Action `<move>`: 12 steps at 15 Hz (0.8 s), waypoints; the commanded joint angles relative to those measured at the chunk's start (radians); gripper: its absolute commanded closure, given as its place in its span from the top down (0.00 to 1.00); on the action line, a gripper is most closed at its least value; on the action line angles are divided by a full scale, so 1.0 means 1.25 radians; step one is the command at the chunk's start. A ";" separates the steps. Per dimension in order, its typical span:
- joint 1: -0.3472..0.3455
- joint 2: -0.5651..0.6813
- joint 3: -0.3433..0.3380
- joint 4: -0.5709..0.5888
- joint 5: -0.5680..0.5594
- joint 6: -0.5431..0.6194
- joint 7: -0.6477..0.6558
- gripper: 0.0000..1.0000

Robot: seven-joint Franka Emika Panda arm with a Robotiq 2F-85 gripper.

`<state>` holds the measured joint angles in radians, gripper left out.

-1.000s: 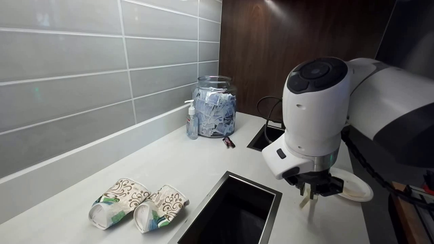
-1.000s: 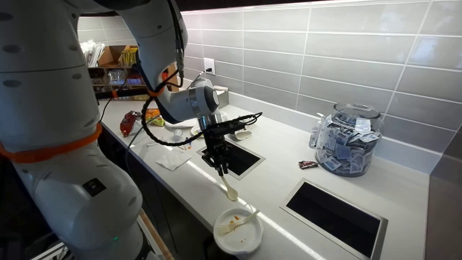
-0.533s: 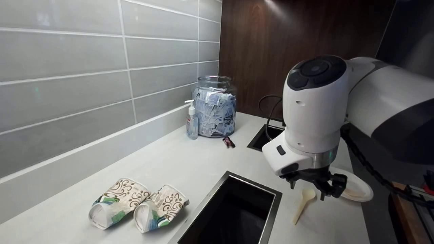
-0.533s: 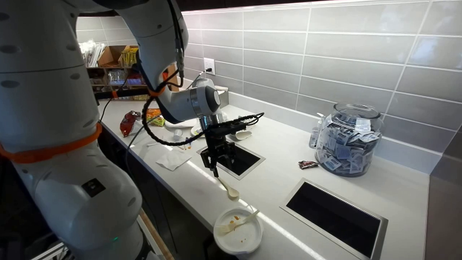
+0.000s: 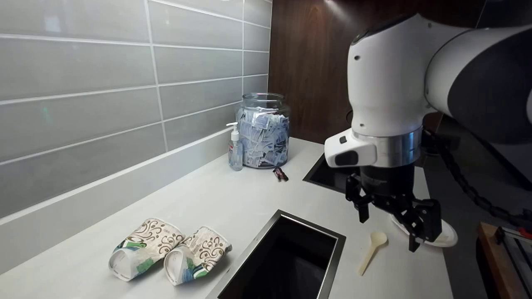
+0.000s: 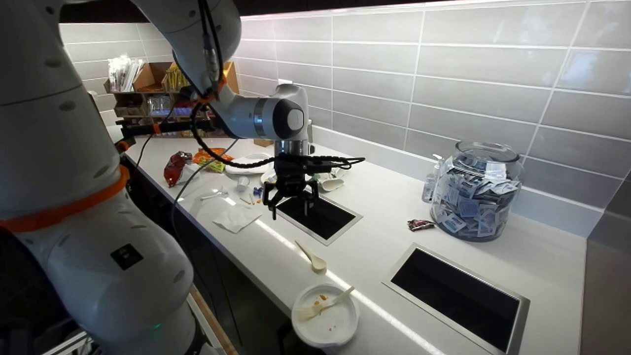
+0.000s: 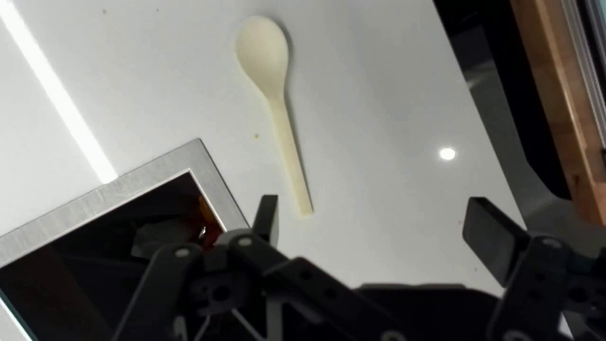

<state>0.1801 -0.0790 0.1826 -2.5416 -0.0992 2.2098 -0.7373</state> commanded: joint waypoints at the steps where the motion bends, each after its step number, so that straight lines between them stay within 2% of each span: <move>1: 0.012 -0.107 -0.012 -0.024 0.110 -0.054 0.067 1.00; 6: 0.025 -0.217 -0.023 -0.051 0.178 -0.047 0.221 1.00; 12: 0.017 -0.321 -0.006 -0.095 0.164 -0.054 0.482 1.00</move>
<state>0.1993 -0.3869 0.1646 -2.5986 0.1050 2.1579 -0.2864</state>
